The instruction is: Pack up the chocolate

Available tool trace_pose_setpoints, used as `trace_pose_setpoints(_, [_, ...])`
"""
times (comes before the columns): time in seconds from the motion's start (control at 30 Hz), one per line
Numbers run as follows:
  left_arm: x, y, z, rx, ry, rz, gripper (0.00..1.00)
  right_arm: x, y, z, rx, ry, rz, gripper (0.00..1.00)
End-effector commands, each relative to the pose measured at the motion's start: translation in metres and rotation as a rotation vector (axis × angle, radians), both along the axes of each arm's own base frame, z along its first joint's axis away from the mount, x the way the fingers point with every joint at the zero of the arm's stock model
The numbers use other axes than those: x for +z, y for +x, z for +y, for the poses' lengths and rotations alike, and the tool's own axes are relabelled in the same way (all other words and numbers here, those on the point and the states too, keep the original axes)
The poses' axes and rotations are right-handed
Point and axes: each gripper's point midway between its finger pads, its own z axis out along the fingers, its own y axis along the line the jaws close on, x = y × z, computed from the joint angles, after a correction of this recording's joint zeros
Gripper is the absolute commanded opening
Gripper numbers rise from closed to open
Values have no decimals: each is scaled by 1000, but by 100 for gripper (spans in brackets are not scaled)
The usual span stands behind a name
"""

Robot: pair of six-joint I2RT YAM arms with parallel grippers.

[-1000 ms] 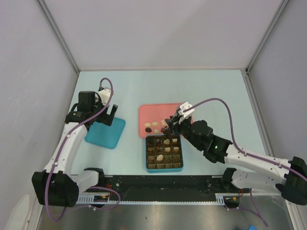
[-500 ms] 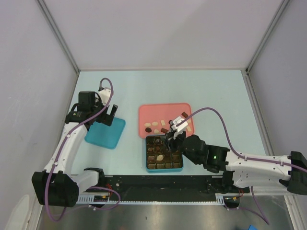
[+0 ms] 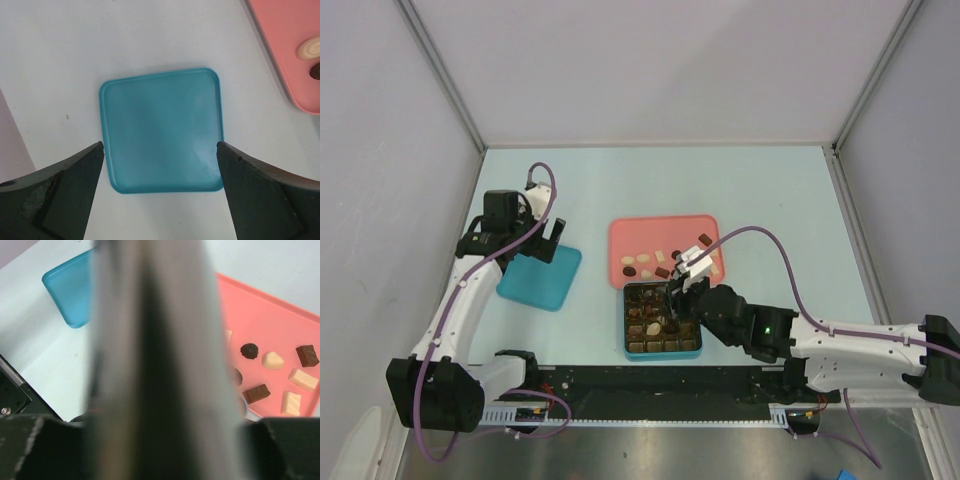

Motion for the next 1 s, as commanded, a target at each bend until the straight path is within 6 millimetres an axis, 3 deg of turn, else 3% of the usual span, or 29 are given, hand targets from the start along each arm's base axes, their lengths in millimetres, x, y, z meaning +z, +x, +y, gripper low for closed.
trace_pose_setpoints(0.0, [13, 4, 0, 5, -11, -49, 100, 23, 7, -2, -40, 64, -55, 44])
trace_pose_setpoints(0.27, [14, 3, 1, 4, -3, -53, 100, 45, 32, -12, -93, 81, -148, 45])
trace_pose_setpoints(0.43, [13, 1, 2, 5, -2, -50, 100, 75, 95, -47, -237, 142, -235, 27])
trace_pose_setpoints(0.53, [14, 1, 2, 4, 1, -54, 100, 86, 132, -68, -313, 161, -282, 24])
trace_pose_setpoints(0.77, [14, 2, 2, 3, 3, -54, 100, 75, 196, -88, -431, 115, -326, 27])
trace_pose_setpoints(0.8, [14, 2, 2, 4, 1, -52, 100, 61, 205, -87, -440, 95, -304, 29])
trace_pose_setpoints(0.97, [15, 3, 2, 2, 6, -53, 100, 41, 231, -102, -481, 75, -282, 38])
